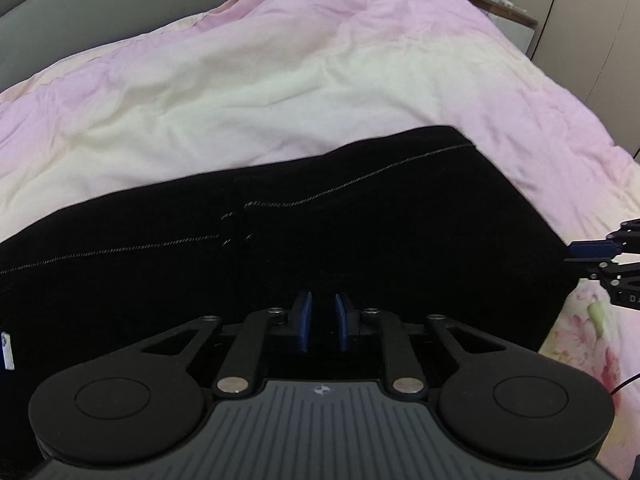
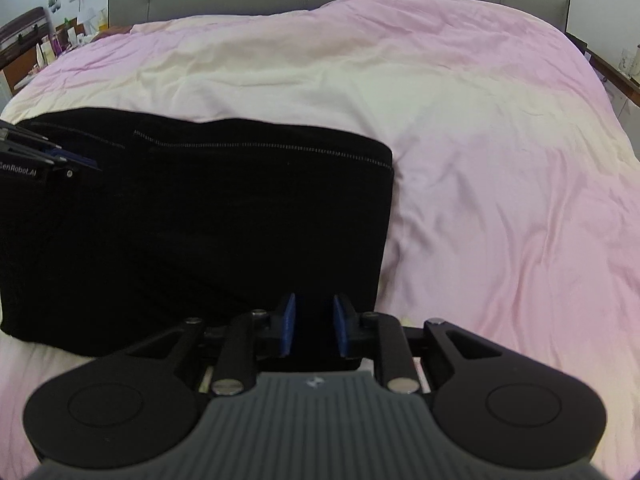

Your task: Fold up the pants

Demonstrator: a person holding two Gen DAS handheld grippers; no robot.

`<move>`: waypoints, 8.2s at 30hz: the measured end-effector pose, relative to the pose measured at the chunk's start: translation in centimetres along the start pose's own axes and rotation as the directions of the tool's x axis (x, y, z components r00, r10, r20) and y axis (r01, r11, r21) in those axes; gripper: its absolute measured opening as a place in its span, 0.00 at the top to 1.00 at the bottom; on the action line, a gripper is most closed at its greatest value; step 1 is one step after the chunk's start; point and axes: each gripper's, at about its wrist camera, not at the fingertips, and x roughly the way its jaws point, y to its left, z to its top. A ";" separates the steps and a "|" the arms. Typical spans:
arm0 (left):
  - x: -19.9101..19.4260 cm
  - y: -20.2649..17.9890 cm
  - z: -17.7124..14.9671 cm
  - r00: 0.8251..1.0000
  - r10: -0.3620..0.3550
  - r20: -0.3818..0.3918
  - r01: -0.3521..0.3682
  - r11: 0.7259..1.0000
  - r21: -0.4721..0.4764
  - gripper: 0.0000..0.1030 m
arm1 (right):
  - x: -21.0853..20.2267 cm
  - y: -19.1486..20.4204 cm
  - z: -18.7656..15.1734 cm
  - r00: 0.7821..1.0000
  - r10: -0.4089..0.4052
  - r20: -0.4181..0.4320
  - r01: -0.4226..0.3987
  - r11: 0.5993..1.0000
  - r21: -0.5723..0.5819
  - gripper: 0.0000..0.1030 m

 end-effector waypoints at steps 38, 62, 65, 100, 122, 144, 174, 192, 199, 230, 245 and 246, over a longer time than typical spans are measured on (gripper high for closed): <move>-17.7 28.1 -16.1 0.983 0.165 0.076 -0.079 0.767 -0.637 0.27 | -0.2 16.9 10.0 0.989 0.145 -0.043 -0.144 0.814 -0.563 0.73; -8.9 32.6 -18.4 0.967 0.084 0.240 0.156 0.548 -0.821 0.58 | 14.9 23.5 15.8 0.950 0.087 -0.300 -0.289 0.611 -0.737 0.72; -10.5 31.8 -17.4 0.960 0.106 0.261 0.154 0.576 -0.803 0.71 | 15.4 23.8 15.7 0.954 0.085 -0.288 -0.276 0.621 -0.733 0.72; -4.9 -18.9 11.6 0.991 0.000 0.132 -0.008 0.998 0.058 0.75 | -3.8 -1.4 -0.6 0.987 0.152 -0.049 -0.160 0.959 -0.233 0.58; -4.4 -14.5 5.6 0.971 -0.240 -0.009 0.240 0.970 0.036 0.42 | -4.7 -5.7 -2.1 0.983 0.173 -0.068 -0.181 0.971 -0.154 0.50; -5.3 -2.4 -10.5 0.996 0.047 -0.081 -0.043 0.998 0.052 0.78 | 0.7 -3.7 2.2 0.980 0.054 -0.191 -0.023 0.986 0.165 0.50; -5.9 6.3 2.6 0.997 0.018 0.074 -0.003 0.980 -0.201 0.70 | 2.3 -5.1 10.2 0.977 0.213 0.014 -0.206 0.923 0.326 0.40; -2.7 6.4 6.5 0.981 0.003 0.192 0.041 0.972 -0.230 0.74 | 0.6 -4.5 14.3 0.959 0.245 0.145 -0.271 0.942 0.199 0.87; 2.5 3.5 8.1 0.989 0.078 0.125 -0.069 0.995 -0.070 0.83 | 6.4 -5.9 12.6 0.995 0.094 -0.019 -0.087 0.965 0.247 0.86; -6.2 -3.7 -5.6 0.996 0.057 0.064 -0.057 0.998 -0.005 0.83 | -1.8 0.9 1.5 0.998 -0.025 0.054 0.024 0.999 0.026 0.65; -3.9 -3.5 -10.9 0.990 0.123 -0.066 -0.120 0.992 0.041 0.79 | 0.7 3.3 -2.6 0.990 -0.133 0.056 0.136 0.990 -0.048 0.63; -4.5 -3.5 -11.1 0.990 0.121 -0.075 -0.118 0.992 0.037 0.79 | 0.4 3.1 -2.4 0.991 -0.124 0.047 0.126 0.991 -0.037 0.63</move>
